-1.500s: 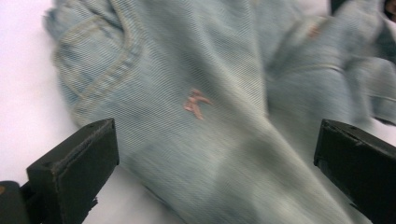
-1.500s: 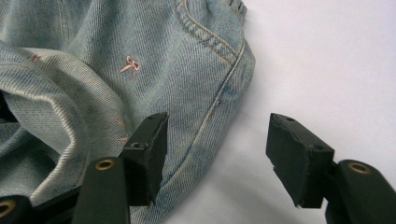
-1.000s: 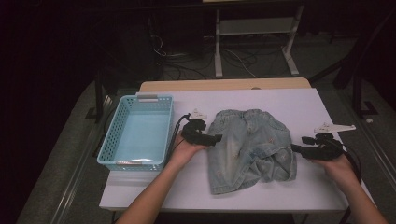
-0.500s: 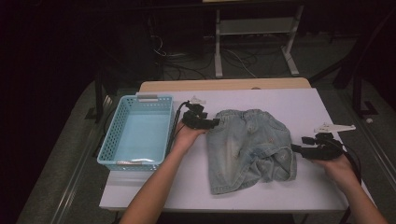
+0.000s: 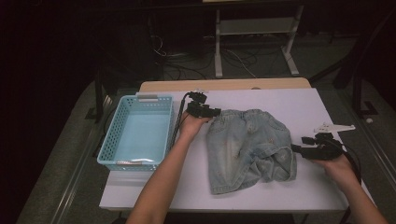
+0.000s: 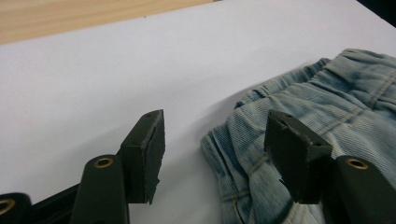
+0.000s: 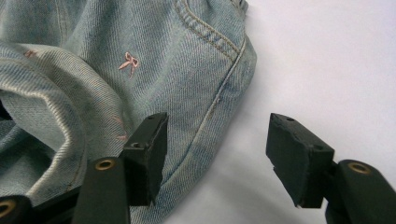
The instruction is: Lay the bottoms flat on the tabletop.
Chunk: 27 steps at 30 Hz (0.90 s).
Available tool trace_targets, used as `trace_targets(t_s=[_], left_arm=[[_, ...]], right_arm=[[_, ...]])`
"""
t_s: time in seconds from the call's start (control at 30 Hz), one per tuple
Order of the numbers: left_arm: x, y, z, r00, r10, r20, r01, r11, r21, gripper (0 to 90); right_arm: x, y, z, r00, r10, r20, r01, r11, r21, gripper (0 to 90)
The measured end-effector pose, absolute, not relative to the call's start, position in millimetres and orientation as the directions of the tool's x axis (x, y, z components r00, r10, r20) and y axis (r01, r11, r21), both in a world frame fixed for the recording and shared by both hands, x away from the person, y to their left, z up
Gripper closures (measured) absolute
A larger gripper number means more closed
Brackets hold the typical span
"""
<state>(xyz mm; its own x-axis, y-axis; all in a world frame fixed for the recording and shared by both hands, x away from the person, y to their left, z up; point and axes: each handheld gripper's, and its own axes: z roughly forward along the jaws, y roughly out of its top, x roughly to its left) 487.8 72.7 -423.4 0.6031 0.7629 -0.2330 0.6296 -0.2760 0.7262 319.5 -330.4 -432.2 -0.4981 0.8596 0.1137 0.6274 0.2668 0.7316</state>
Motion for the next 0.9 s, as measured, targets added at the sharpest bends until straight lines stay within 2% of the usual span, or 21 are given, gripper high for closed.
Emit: trace_targets(t_s=[0.47,0.6,0.7,0.9], left_arm=[[491,61,-445,0.594,0.756,-0.274,0.696,-0.313,0.646,34.9],[489,55,-445,0.600,0.757,-0.260,0.695,-0.332,0.638,35.2],[487,50,-444,0.620,0.734,-0.277,0.697,-0.353,0.624,38.5],[481,41,-443,0.668,0.698,-0.258,0.662,-0.400,0.633,59.1]], right_arm=[[319,-329,-432,-0.500,0.860,0.106,0.625,0.274,0.731,38.2],[319,-329,-432,-0.500,0.860,0.106,0.626,0.274,0.730,38.2],[320,-329,-432,-0.502,0.858,0.104,0.624,0.277,0.731,38.2],[320,-328,-432,-0.504,0.858,0.102,0.621,0.278,0.733,38.2]])
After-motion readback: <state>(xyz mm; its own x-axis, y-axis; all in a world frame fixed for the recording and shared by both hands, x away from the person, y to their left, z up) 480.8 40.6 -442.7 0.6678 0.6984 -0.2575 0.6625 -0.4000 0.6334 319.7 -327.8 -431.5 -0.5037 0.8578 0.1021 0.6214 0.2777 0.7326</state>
